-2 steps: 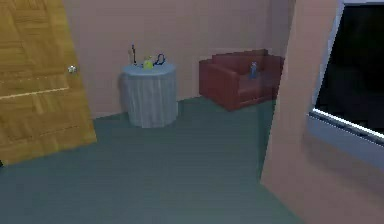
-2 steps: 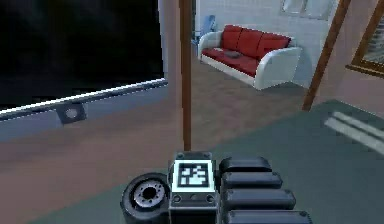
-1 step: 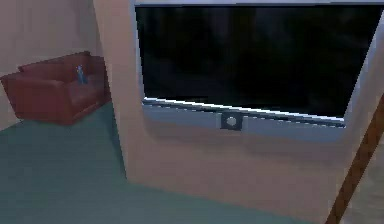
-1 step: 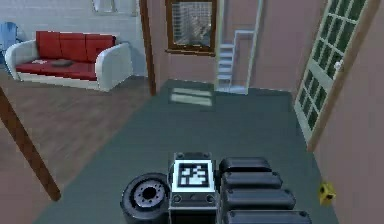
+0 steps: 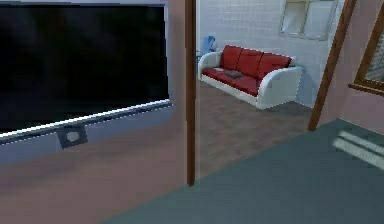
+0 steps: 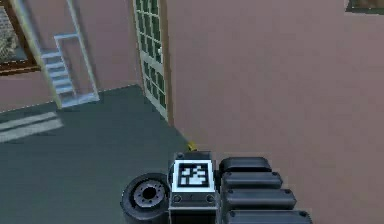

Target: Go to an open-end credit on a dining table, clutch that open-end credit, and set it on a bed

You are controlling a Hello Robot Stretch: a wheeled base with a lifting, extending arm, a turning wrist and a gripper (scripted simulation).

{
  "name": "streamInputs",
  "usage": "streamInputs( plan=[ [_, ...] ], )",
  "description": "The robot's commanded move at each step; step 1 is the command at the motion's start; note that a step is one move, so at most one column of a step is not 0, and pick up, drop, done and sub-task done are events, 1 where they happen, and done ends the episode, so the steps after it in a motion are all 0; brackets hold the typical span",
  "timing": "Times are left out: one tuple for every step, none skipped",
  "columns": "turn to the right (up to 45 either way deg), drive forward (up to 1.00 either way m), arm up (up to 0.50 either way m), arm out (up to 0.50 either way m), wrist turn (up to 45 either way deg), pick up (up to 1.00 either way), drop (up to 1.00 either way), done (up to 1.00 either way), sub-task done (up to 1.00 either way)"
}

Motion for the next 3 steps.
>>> streamInputs(
  plan=[
    [12.0,0.00,0.00,0.00,0.0,0.00,0.00,0.00,0.00],
    [0.0,0.10,0.00,0.00,0.0,0.00,0.00,0.00,0.00],
    [-45.0,0.00,0.00,0.00,0.0,0.00,0.00,0.00,0.00]
  ],
)
